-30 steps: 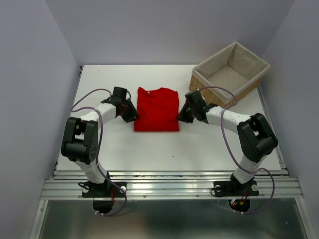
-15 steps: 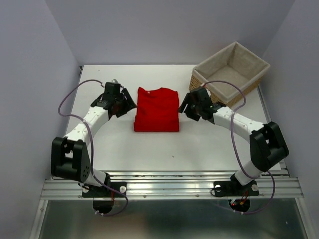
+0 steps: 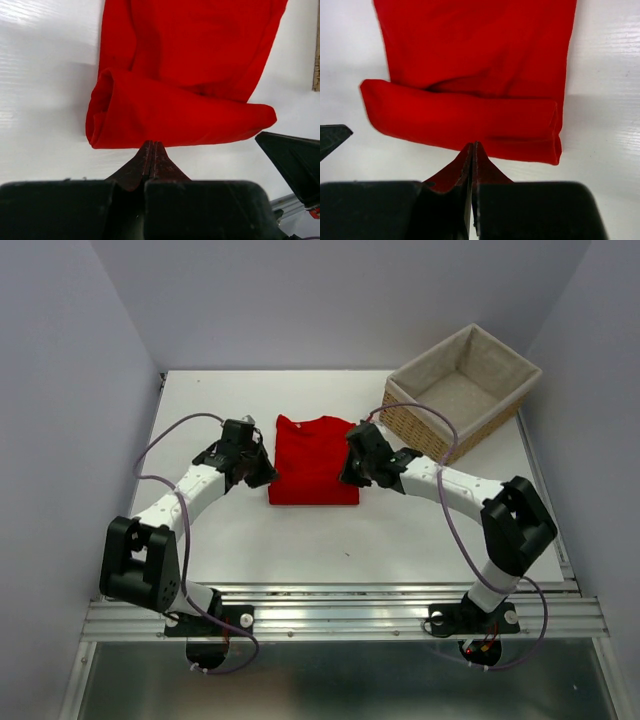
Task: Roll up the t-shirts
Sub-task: Roll the T-shirt to the center of the board.
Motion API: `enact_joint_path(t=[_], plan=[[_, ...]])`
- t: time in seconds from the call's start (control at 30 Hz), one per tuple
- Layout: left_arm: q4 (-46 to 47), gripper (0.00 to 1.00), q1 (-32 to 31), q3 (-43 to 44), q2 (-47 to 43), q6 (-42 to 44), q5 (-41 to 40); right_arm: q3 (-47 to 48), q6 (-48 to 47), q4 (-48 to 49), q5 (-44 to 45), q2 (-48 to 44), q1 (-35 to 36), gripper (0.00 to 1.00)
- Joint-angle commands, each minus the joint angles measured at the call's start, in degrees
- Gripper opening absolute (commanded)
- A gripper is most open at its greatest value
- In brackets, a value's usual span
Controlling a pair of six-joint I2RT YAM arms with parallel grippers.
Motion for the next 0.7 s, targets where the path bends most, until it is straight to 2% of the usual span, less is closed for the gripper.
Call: enact_joint_path(t=[0.0, 0.4, 0.53, 0.67], plan=[[3.64, 0.0, -0.04, 0.12, 2.6, -0.4, 3.45, 3.53, -2.65, 0.16, -1.64, 3.63, -0.32, 0.04], [5.31, 0.0, 0.05, 5.75, 15.88, 3.38, -2.79, 9.77, -6.44, -0.28, 1.0, 16.28, -4.37, 0.04], [5.31, 0.0, -0.12, 5.31, 13.87, 3.47, -2.53, 9.69, -6.35, -0.63, 0.47, 17.35, -4.89, 0.04], [3.74, 0.0, -1.53, 5.4, 7.99, 4.08, -3.75, 9.43, -6.61, -0.63, 0.47, 17.26, -4.89, 0.05]])
